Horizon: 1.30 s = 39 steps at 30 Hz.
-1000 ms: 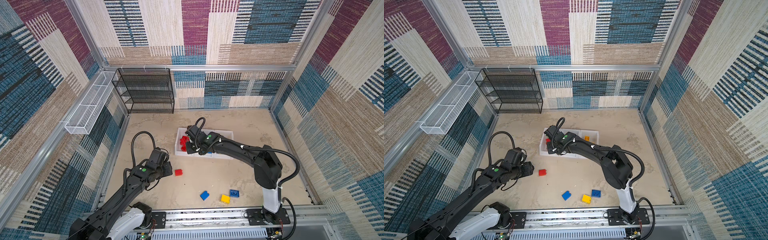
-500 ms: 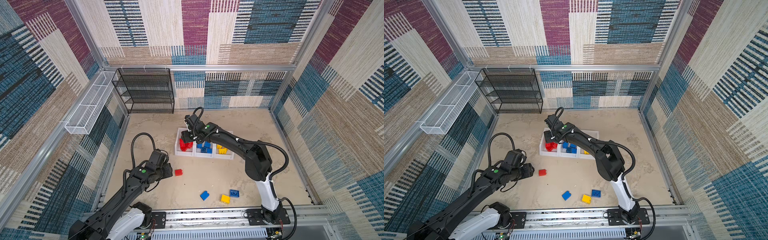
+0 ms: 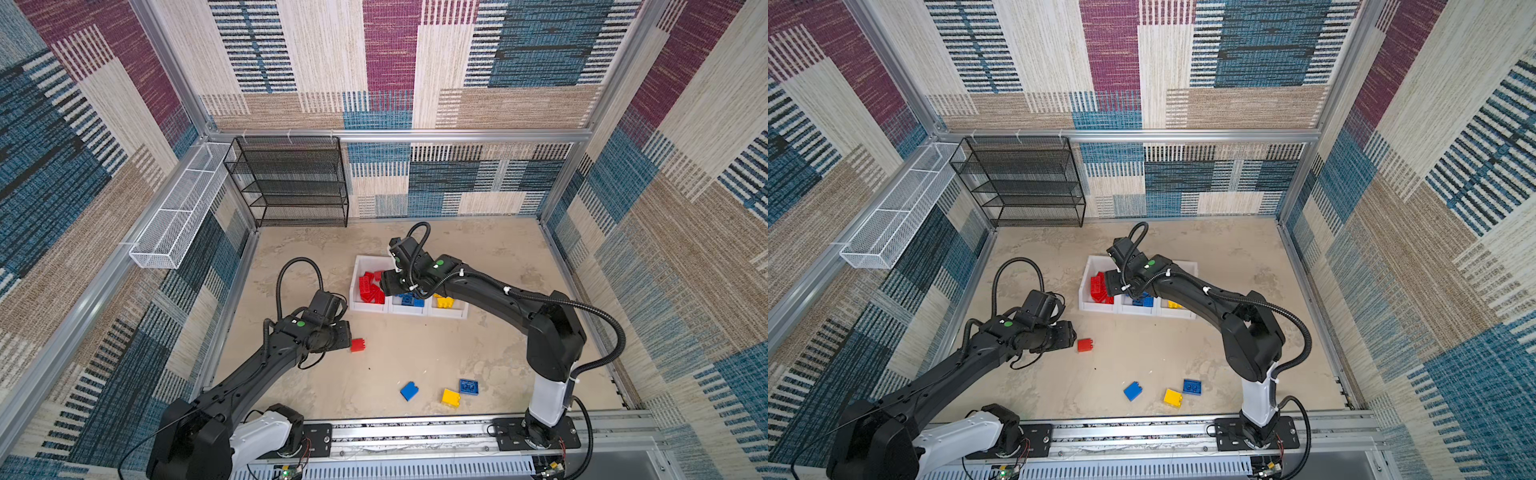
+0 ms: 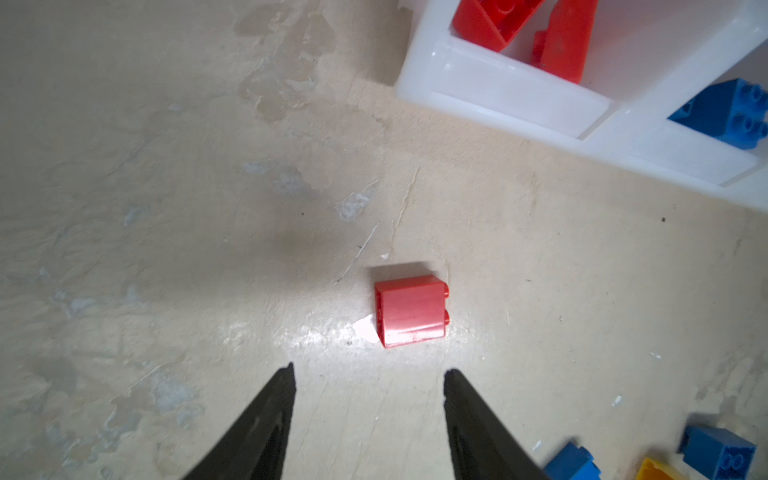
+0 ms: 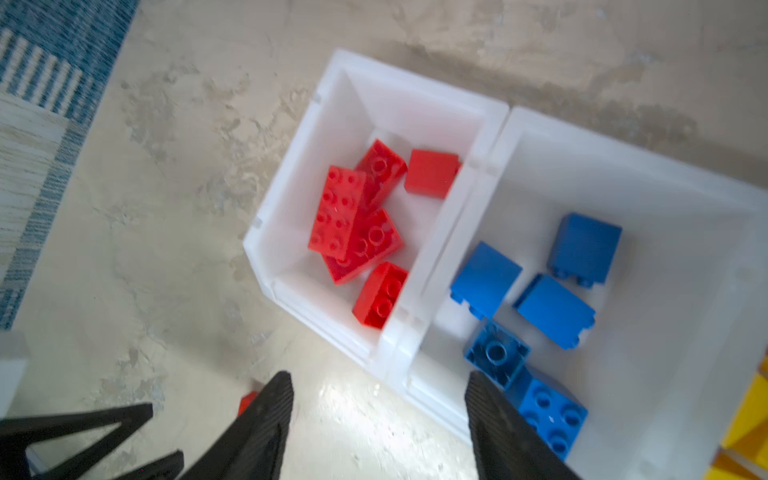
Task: Sort the legos into containers by color
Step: 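Lower the left gripper onto the small red brick and grasp it while the right withdraws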
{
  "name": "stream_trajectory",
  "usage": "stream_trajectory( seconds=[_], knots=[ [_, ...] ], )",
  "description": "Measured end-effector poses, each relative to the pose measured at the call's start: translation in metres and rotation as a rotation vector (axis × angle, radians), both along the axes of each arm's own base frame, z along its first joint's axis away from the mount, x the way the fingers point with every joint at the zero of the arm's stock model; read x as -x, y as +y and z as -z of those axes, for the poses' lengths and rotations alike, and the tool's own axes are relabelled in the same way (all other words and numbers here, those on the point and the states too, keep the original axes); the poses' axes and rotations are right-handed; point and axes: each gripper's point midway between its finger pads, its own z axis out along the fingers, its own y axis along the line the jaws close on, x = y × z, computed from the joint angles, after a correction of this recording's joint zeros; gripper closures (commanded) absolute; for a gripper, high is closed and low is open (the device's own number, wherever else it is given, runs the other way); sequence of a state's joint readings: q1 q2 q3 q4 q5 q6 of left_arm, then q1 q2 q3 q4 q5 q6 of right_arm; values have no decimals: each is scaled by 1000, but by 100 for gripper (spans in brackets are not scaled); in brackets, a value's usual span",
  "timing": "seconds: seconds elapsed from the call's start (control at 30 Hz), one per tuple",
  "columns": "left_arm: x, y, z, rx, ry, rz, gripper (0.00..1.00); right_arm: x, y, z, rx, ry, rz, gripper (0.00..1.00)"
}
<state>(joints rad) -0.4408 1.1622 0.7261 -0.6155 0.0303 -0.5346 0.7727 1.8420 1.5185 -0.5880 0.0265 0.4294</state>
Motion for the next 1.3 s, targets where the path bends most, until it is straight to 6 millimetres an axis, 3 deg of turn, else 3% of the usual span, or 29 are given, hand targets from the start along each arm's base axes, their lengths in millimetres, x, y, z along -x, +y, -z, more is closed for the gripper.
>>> stream_trajectory(
  seconds=[0.33,0.67,0.97,1.3],
  knots=[
    [-16,-22,15,-61,50,129,39,35,-52,25,3,68,102,30],
    [-8,-36,29,-116,95,165,39,37,-57,25,-20,70,128,30],
    [-5,-35,44,-163,138,120,39,41,-61,30,-13,77,130,30],
    [-3,-38,60,-199,183,104,47,47,-66,37,-8,89,130,30]
  ],
)
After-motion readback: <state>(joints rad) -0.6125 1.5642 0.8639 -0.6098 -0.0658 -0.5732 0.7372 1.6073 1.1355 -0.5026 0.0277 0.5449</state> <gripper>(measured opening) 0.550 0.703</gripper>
